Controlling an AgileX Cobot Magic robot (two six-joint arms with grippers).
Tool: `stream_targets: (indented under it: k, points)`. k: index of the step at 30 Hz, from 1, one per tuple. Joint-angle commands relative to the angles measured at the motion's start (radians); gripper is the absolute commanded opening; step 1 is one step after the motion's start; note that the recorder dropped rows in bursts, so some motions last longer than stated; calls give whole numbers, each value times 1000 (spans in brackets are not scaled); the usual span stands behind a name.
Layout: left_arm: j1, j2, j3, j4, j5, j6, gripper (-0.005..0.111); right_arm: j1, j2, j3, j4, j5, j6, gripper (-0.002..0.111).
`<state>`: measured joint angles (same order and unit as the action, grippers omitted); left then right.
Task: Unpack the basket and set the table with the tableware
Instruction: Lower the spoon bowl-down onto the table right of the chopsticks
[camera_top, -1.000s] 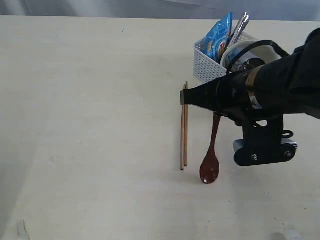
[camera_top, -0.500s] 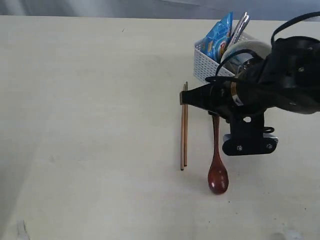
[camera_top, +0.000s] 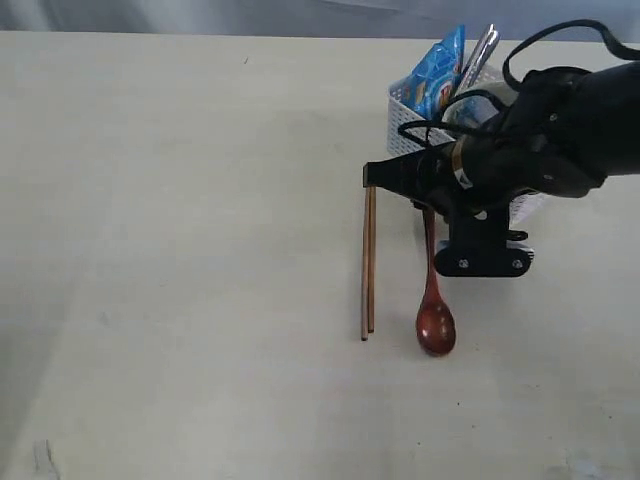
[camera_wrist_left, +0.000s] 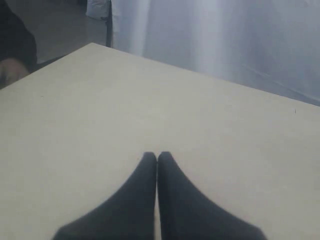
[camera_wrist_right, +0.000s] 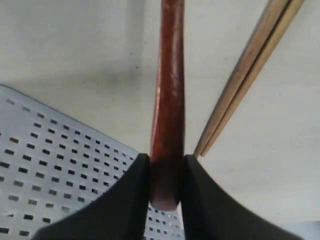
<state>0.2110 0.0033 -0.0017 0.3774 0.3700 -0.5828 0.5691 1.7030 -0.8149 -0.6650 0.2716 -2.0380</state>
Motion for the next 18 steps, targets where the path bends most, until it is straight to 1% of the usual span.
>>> stream_targets:
  k: [1,7,12,18]
  points:
    - [-5,-3,2,3,-4,3,0,-8,31,-31,-7,-11,2,0]
    - [-5,-3,2,3,-4,3,0,-8,79,-34,-7,-58,2,0]
    - [-5,-3,2,3,-4,3,0,-8,116,-34,-7,-62,4,0]
    - [-5,-3,2,3,-4,3,0,-8,126,-51,-7,-62,68,0]
